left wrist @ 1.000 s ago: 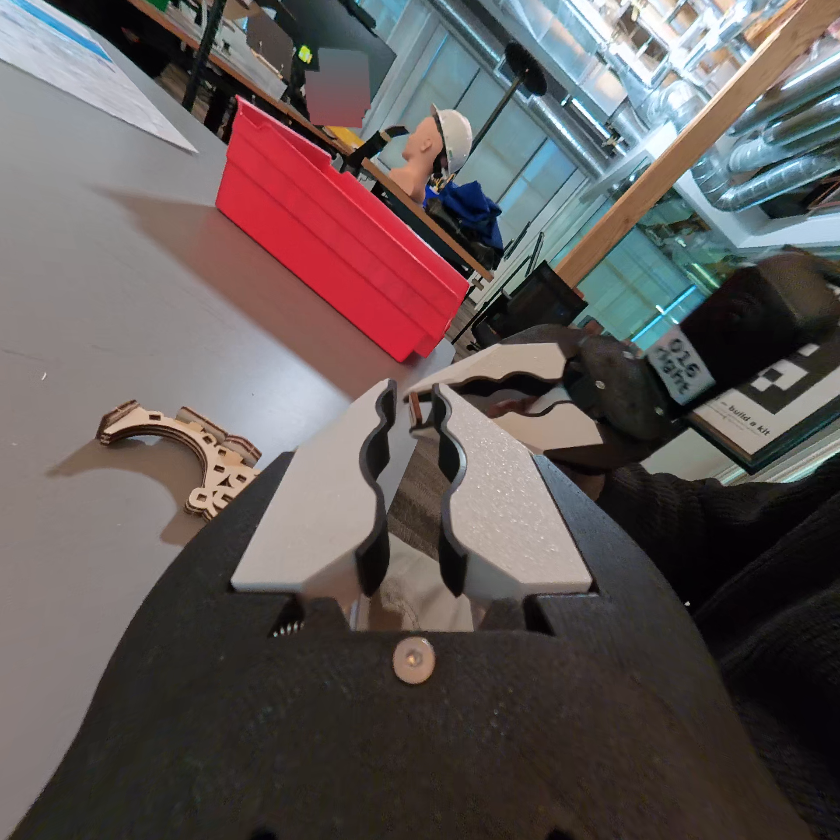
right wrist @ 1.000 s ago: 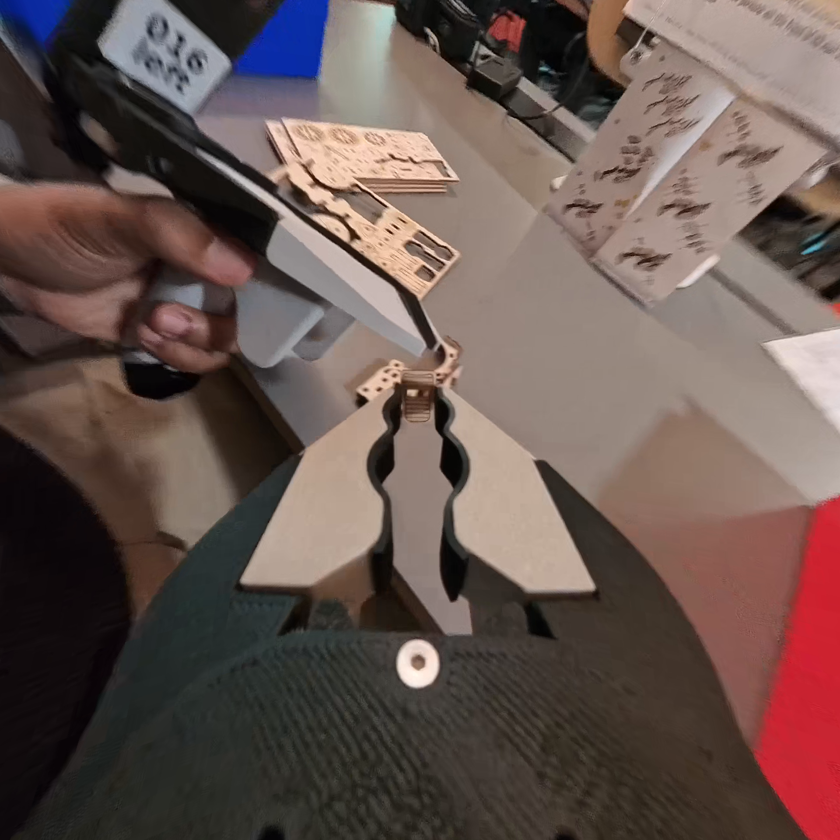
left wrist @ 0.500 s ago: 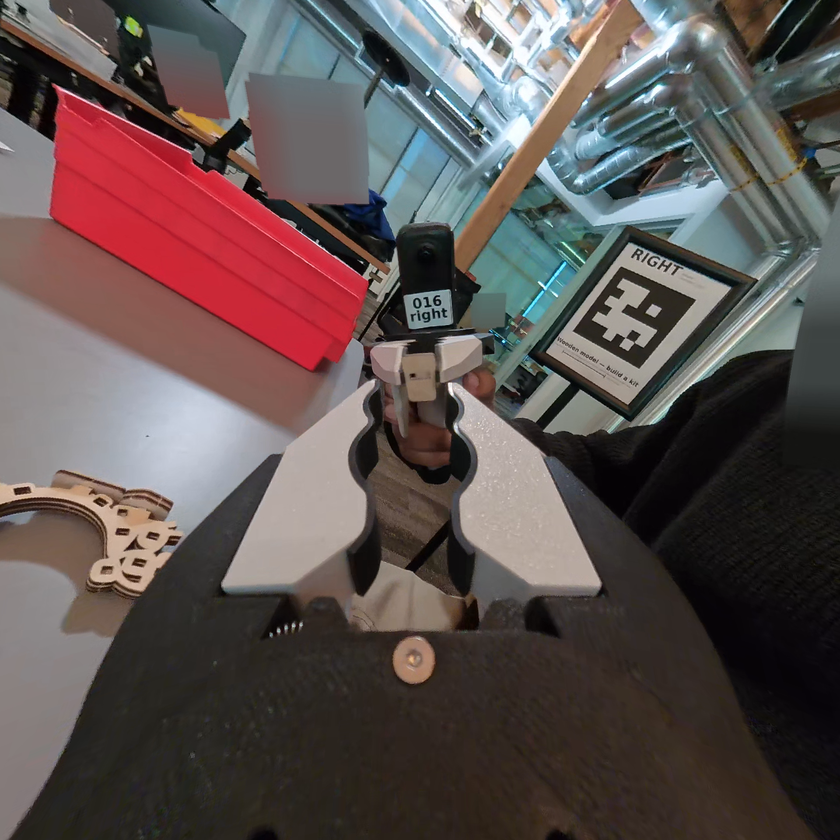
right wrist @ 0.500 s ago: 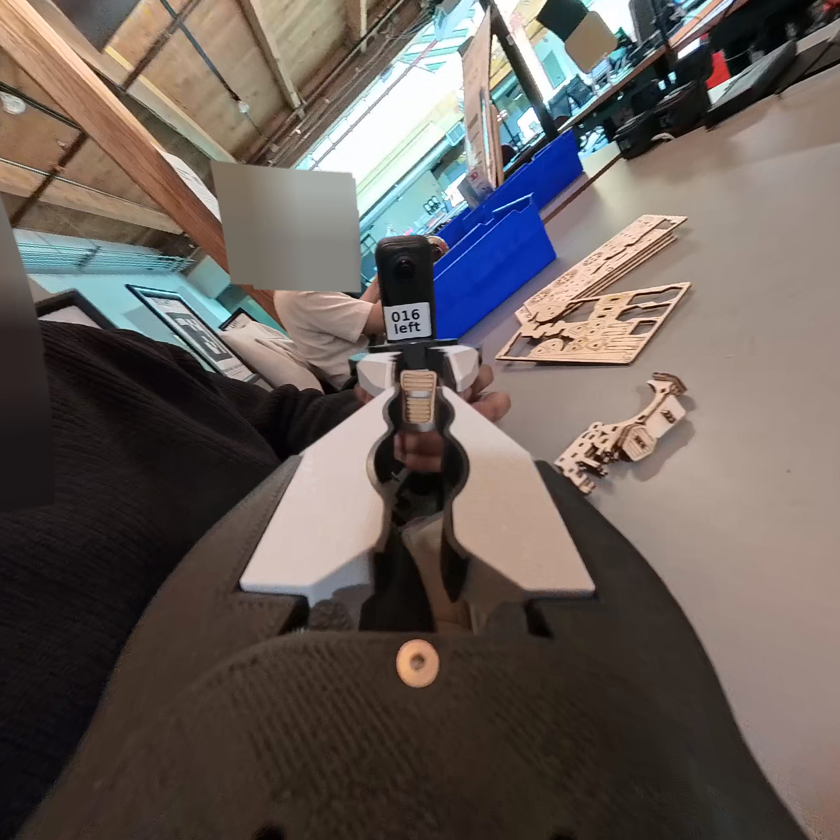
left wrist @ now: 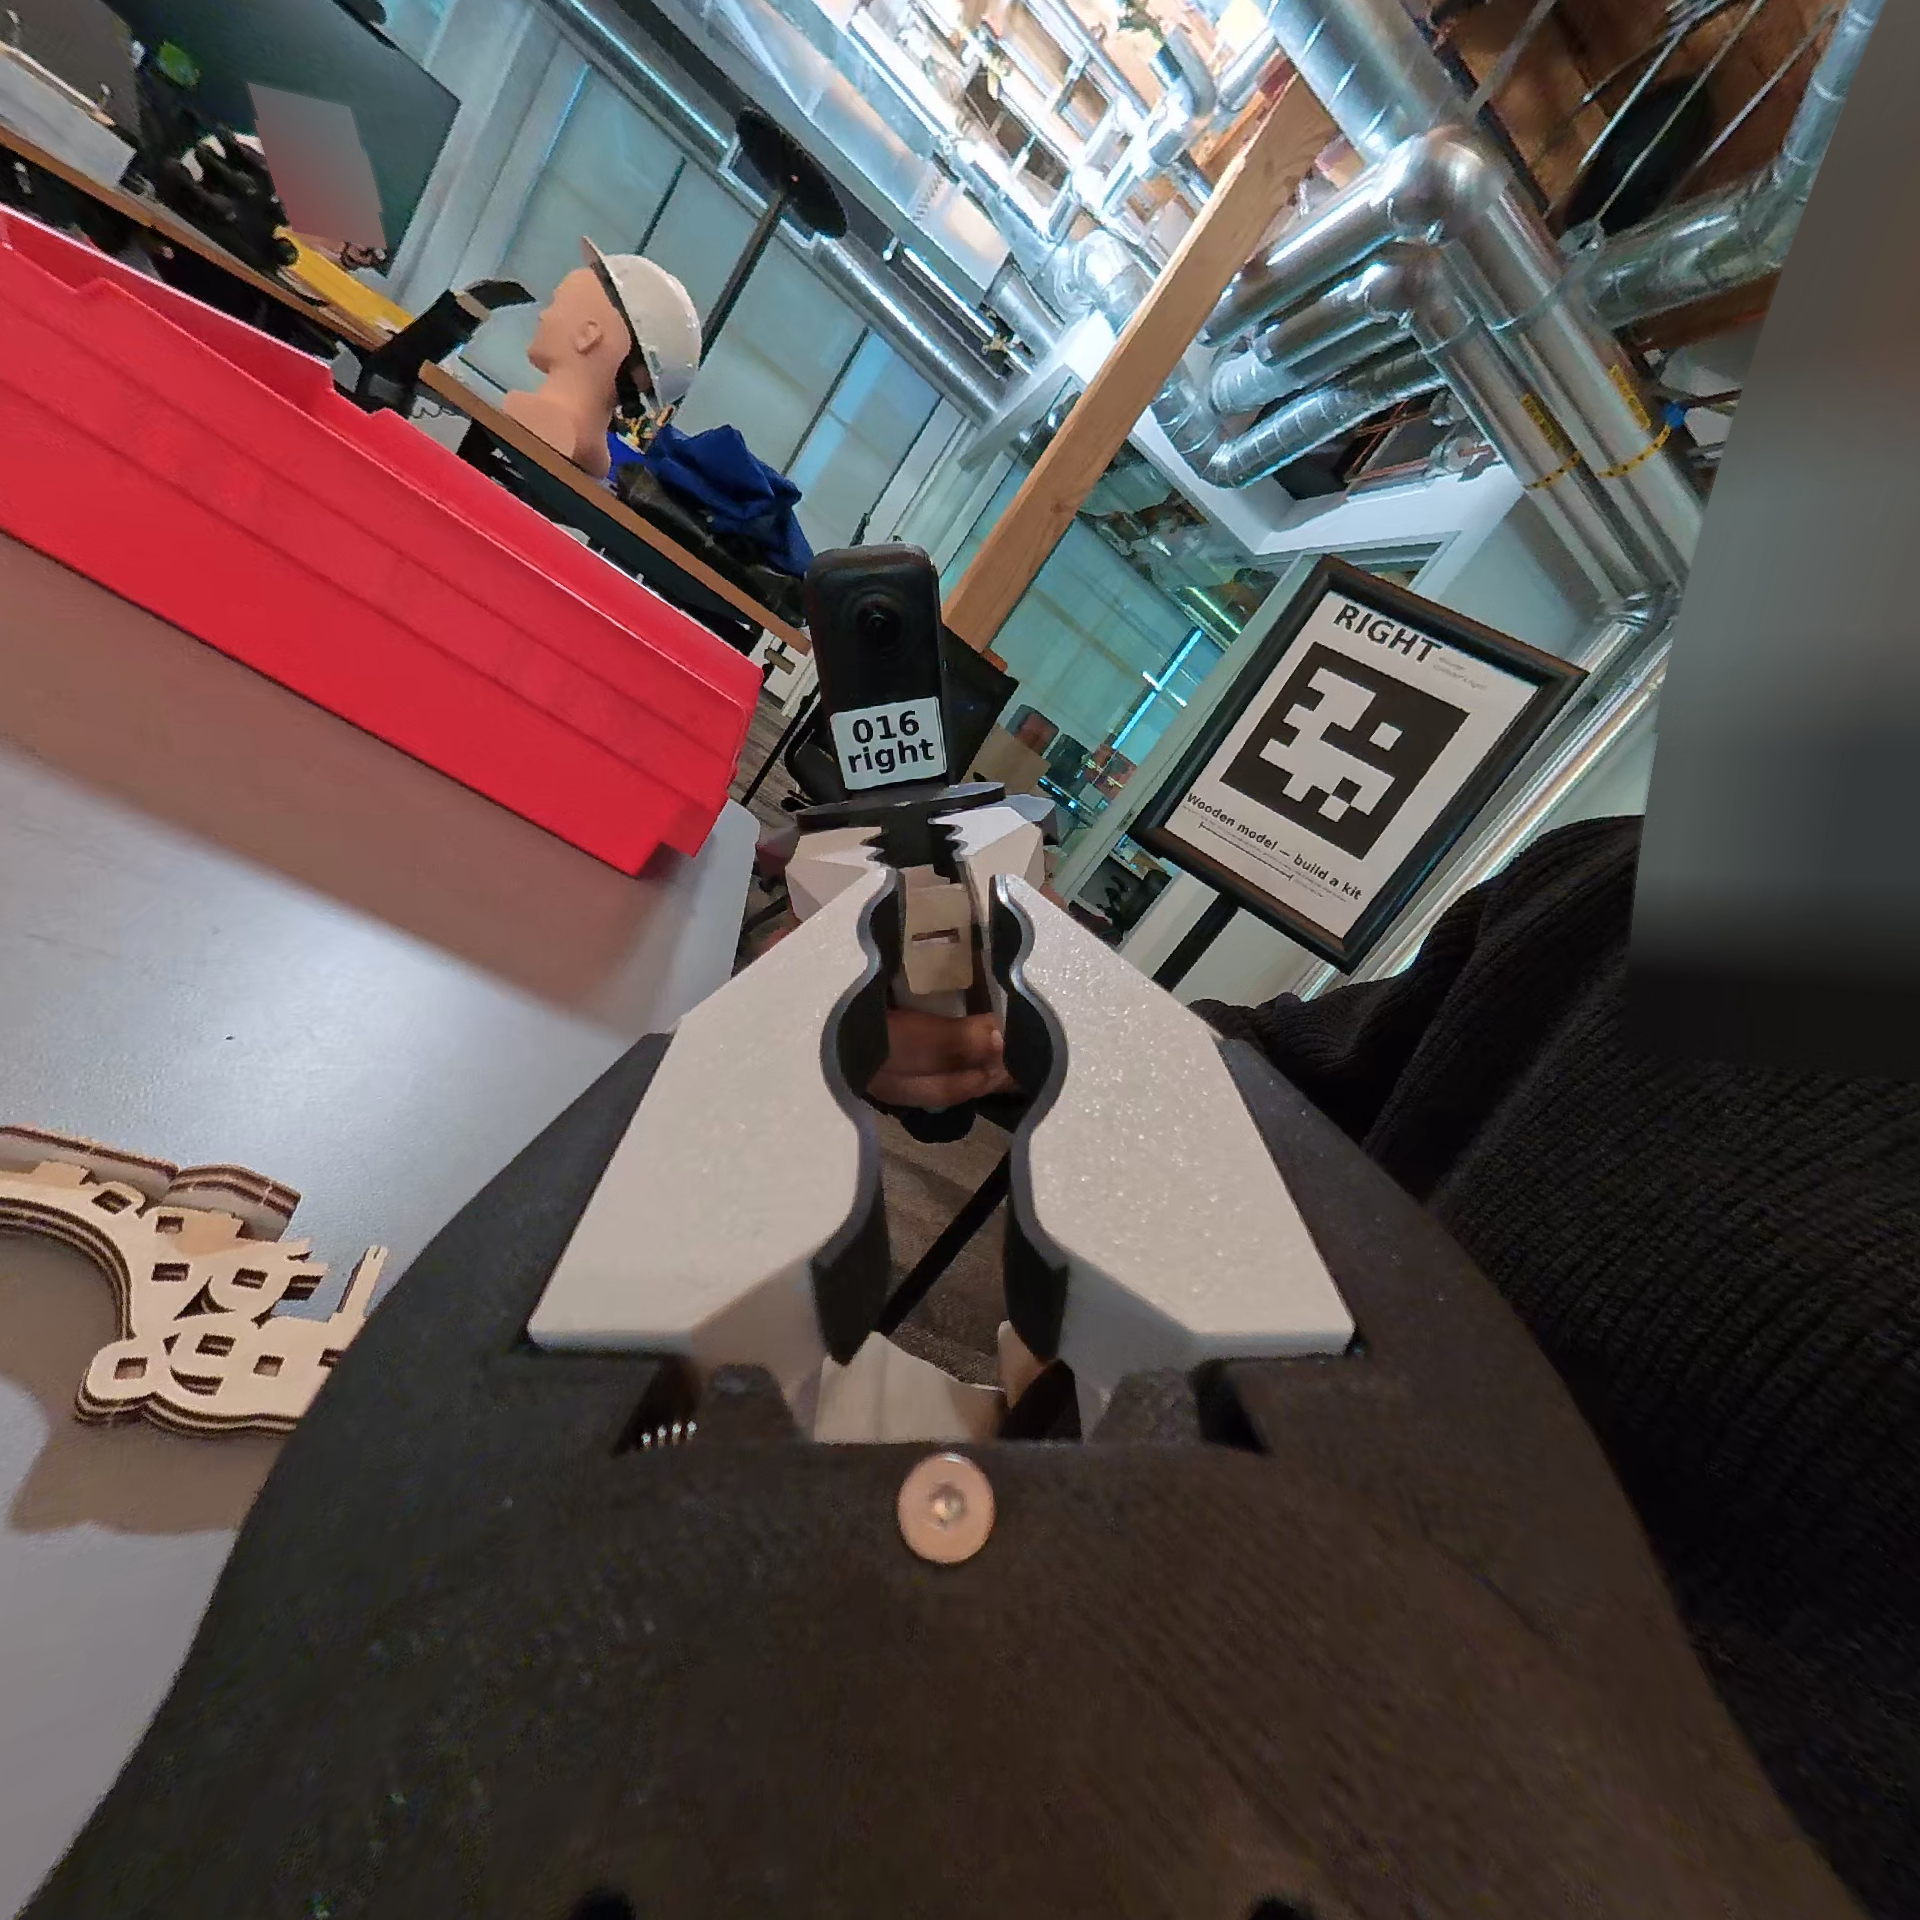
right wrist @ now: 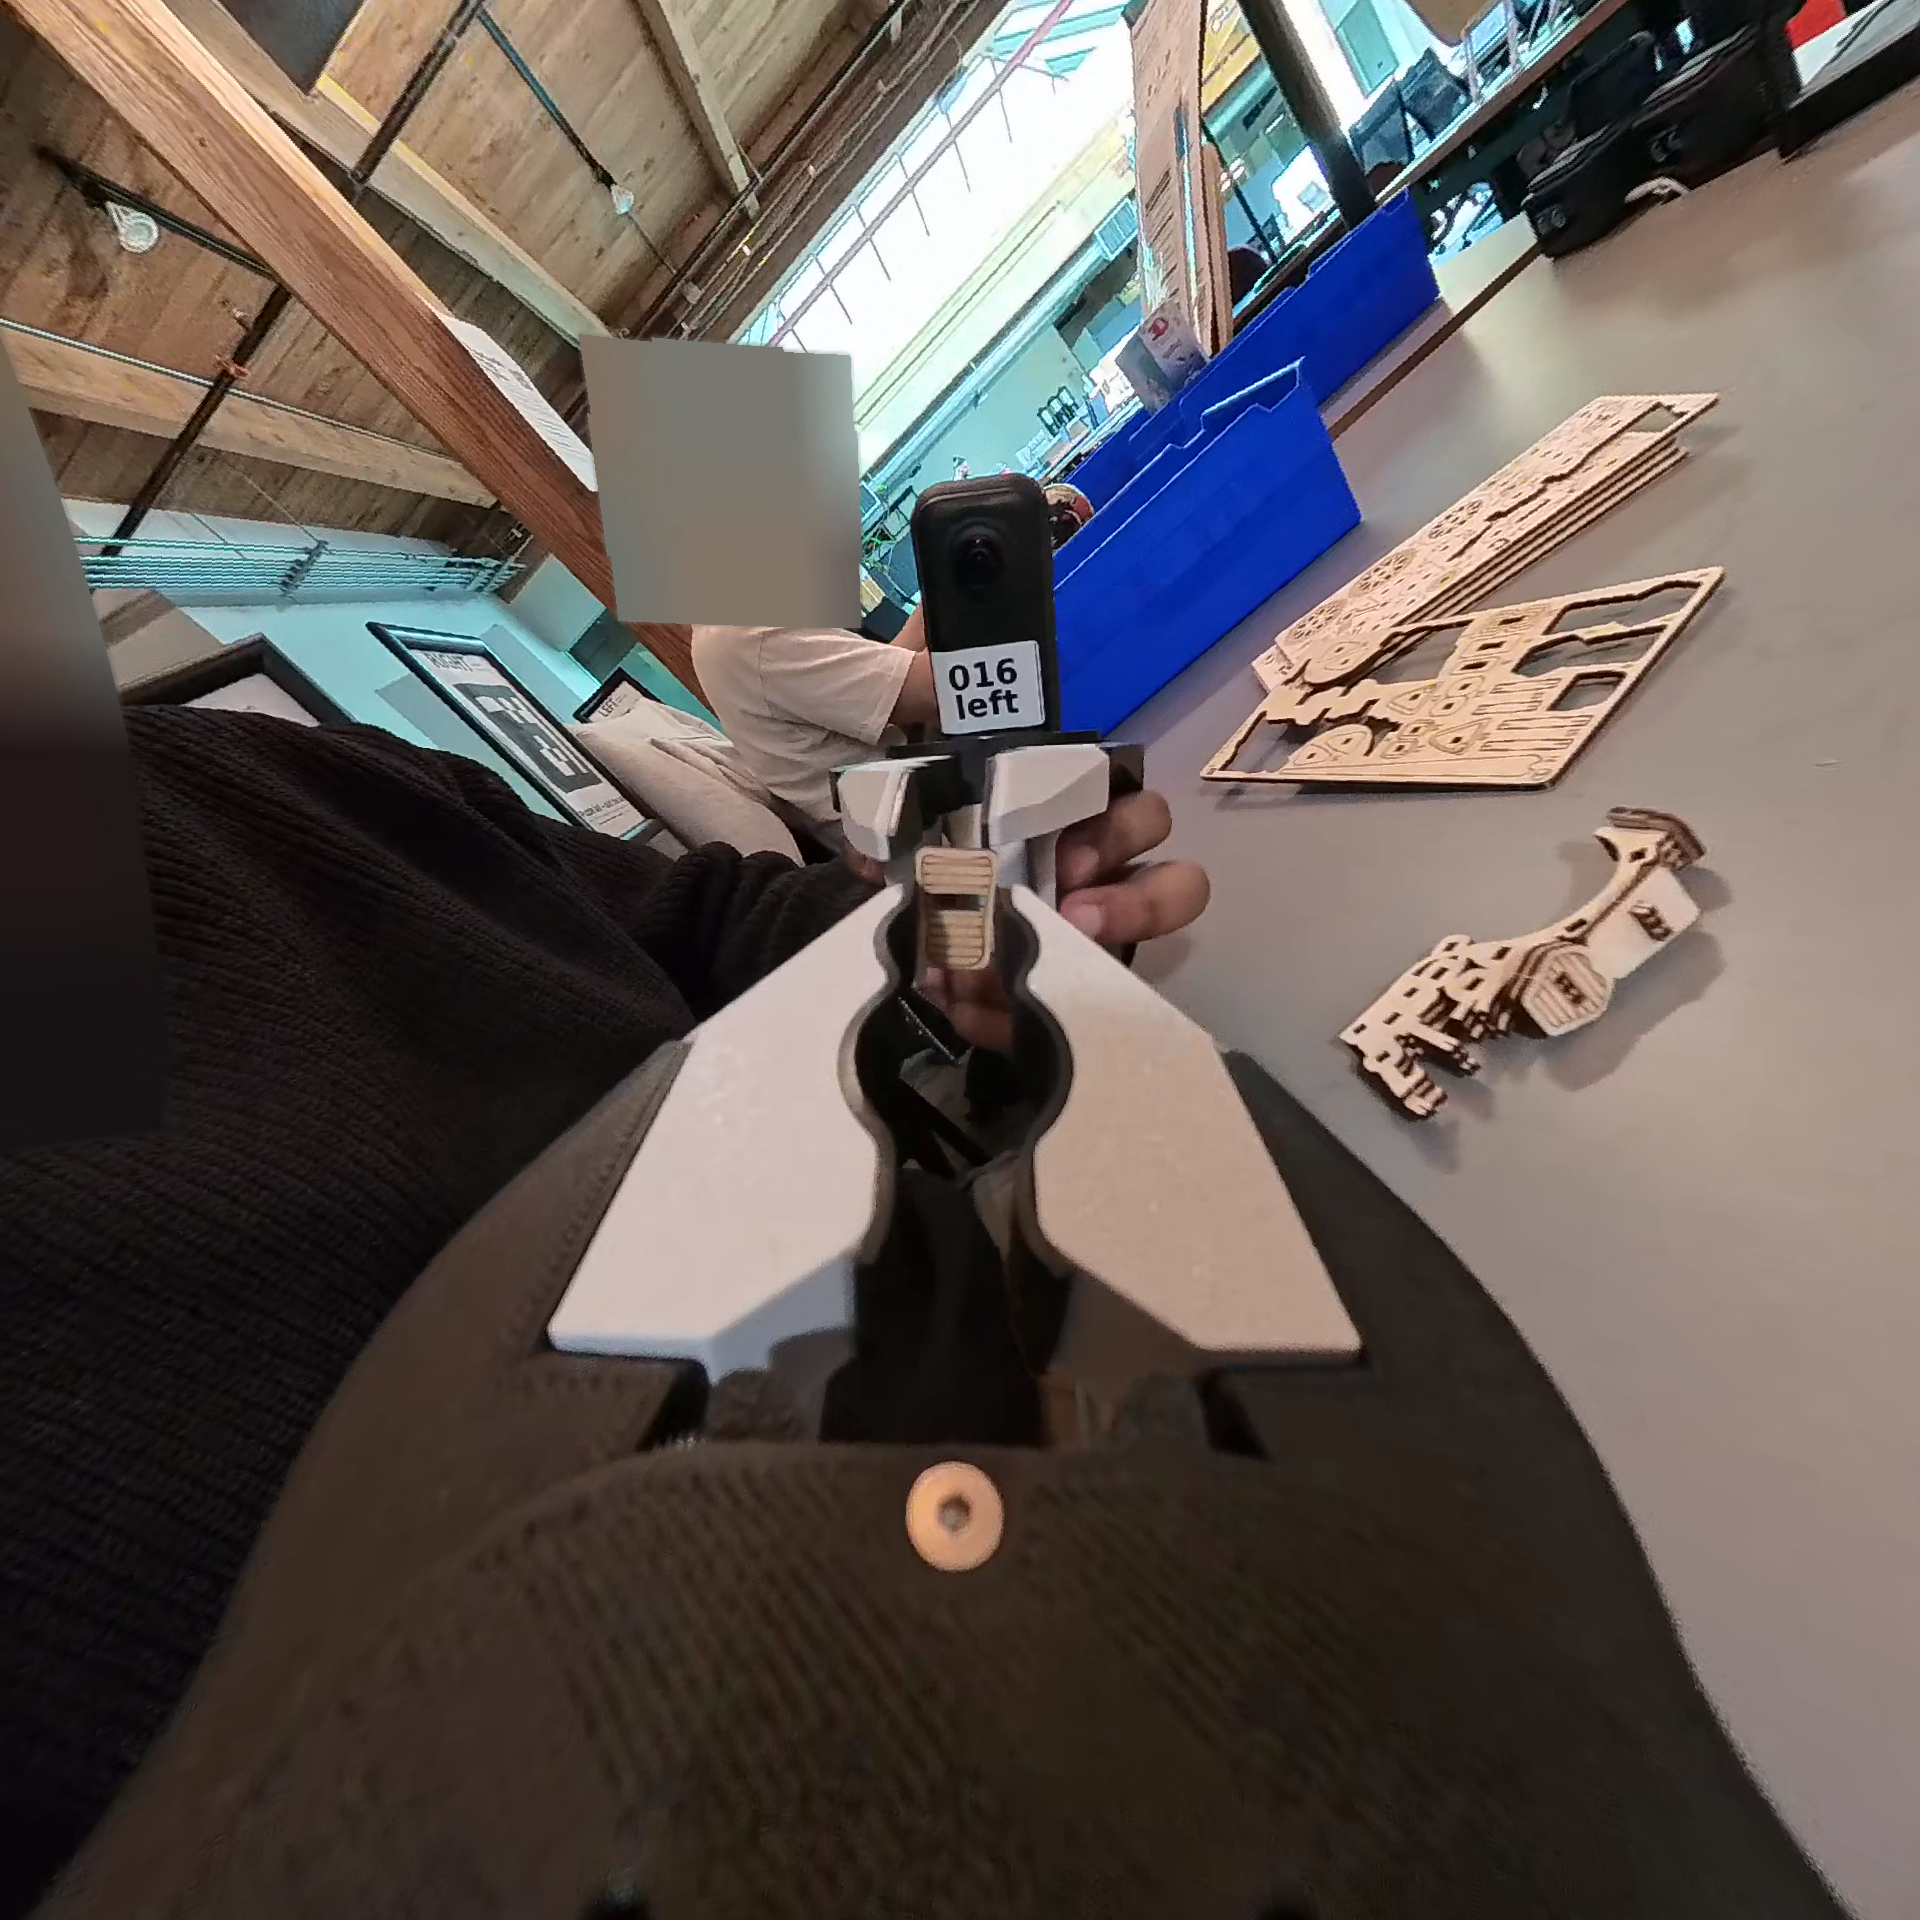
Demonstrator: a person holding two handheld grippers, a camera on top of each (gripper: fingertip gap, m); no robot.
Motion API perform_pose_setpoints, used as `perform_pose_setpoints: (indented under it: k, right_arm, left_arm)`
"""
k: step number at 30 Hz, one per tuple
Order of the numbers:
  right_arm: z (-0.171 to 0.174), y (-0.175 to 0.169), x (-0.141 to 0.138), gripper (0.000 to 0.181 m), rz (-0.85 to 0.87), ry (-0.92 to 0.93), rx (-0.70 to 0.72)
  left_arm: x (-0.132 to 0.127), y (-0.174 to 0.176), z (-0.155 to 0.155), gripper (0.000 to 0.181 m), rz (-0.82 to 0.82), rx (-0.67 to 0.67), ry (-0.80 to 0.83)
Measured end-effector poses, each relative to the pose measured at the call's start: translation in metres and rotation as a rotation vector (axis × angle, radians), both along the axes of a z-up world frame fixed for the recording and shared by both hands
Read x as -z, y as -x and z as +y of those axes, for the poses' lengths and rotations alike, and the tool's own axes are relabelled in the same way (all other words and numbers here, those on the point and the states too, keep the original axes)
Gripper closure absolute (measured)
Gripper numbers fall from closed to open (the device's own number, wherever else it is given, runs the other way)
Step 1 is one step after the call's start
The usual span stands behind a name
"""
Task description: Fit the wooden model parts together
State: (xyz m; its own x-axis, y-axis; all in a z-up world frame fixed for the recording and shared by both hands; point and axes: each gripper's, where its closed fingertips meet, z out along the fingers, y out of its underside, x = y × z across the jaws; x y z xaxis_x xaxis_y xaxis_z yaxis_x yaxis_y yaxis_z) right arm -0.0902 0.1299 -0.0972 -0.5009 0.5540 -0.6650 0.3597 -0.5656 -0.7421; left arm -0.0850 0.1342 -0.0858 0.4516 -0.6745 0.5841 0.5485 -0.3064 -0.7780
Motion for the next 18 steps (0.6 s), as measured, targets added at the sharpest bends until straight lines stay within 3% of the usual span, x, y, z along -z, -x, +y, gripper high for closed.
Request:
perform_pose_setpoints:
  k: [18]
  right_arm:
    - [-0.0027, 0.0000, 0.0024, 0.168, -0.005, -0.035, -0.003]
  left_arm:
    - [0.0053, -0.0029, 0.0021, 0.167, 0.014, 0.006, 0.030]
